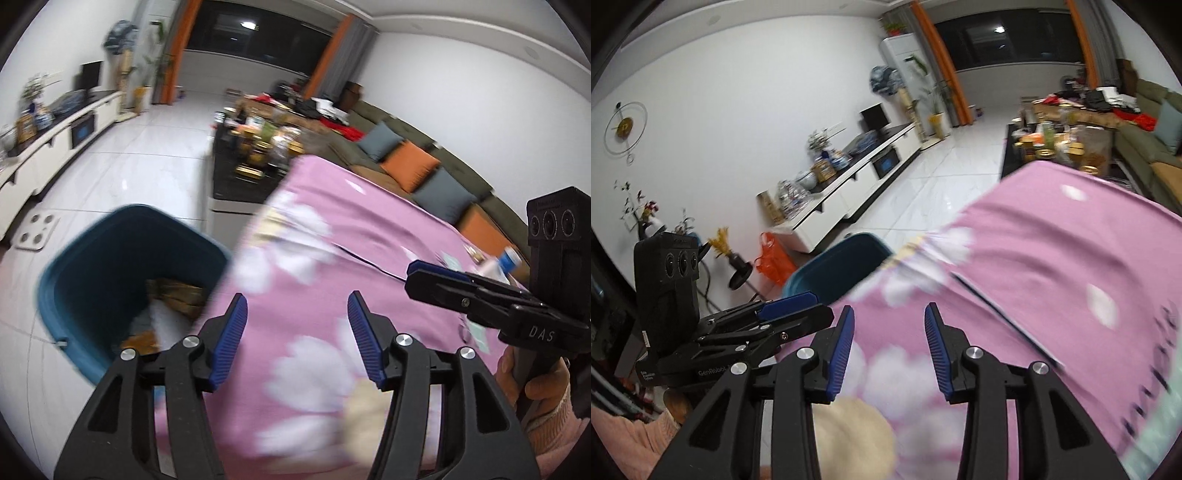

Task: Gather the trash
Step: 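Move both open grippers back over the table toward the white tissue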

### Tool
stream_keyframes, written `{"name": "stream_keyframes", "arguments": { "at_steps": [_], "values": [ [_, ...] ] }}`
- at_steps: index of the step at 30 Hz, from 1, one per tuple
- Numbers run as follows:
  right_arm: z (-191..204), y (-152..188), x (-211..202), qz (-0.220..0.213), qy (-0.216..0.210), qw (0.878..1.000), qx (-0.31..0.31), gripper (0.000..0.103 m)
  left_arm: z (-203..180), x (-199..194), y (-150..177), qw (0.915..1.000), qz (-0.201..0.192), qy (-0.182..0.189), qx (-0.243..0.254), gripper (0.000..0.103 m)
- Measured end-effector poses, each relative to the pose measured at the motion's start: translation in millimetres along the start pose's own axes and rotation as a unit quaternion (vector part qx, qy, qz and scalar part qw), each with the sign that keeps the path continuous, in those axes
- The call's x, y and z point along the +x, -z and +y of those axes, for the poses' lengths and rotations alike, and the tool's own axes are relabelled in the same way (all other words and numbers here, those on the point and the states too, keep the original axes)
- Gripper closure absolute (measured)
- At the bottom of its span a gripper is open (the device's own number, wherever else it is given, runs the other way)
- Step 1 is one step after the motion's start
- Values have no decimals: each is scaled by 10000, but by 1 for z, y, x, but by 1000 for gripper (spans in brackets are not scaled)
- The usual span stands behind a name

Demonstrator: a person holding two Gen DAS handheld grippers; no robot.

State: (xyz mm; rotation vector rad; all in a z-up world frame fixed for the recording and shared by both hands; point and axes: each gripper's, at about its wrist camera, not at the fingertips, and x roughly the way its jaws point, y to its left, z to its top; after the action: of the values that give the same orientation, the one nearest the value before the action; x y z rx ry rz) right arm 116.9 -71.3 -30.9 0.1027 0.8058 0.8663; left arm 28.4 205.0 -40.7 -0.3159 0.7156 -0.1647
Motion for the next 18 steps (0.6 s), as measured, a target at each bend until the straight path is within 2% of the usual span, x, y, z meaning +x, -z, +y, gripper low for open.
{"name": "stream_keyframes", "arguments": {
  "at_steps": [5, 9, 18],
  "values": [
    [-35, 19, -49, -294, 410, 9982, 326, 66, -47, 23, 4, 9981, 239, 458, 347, 47],
    [-63, 38, -83, -488, 797, 9937, 621, 66, -88, 39, 6, 9932, 435, 861, 654, 47],
    [-135, 73, -162, -978, 1749, 9709, 1311, 66, -181, 78, 15, 9764, 913, 1509, 1251, 42]
  ]
}}
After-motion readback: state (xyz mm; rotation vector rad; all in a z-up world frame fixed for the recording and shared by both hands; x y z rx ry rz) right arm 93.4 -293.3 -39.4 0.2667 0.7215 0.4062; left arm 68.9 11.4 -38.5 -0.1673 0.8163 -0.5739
